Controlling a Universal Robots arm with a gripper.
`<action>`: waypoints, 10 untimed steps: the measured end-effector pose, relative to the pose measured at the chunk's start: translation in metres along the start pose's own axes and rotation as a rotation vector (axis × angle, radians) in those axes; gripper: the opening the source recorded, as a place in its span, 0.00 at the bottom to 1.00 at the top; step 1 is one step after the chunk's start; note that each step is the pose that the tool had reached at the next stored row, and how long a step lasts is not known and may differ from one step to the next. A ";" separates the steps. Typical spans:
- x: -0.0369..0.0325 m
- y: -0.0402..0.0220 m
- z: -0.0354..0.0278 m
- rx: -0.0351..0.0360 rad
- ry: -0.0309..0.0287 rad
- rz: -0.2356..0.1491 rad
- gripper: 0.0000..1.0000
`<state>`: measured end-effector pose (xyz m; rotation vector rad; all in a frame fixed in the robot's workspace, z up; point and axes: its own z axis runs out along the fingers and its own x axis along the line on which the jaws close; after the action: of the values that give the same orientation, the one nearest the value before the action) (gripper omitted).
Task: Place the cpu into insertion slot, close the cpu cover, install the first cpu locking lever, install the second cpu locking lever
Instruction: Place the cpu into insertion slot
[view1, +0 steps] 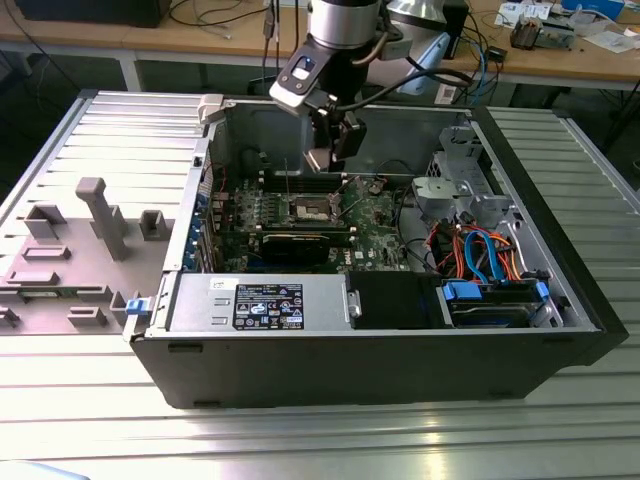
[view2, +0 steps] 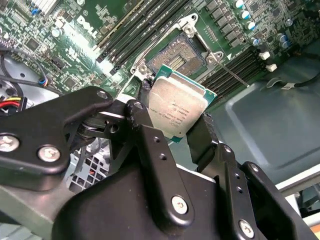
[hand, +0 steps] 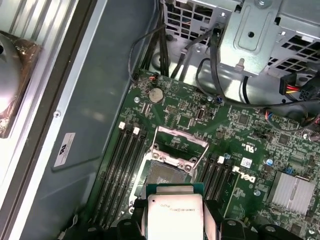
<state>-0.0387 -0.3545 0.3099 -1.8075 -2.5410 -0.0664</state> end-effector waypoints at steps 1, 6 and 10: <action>0.0000 0.0000 0.0006 -0.0001 -0.0002 0.010 0.54; -0.0002 -0.0001 0.0037 -0.0012 -0.0012 0.066 0.54; -0.0003 -0.0001 0.0059 -0.0027 -0.0020 0.115 0.54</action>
<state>-0.0387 -0.3545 0.3040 -1.9506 -2.4338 -0.0659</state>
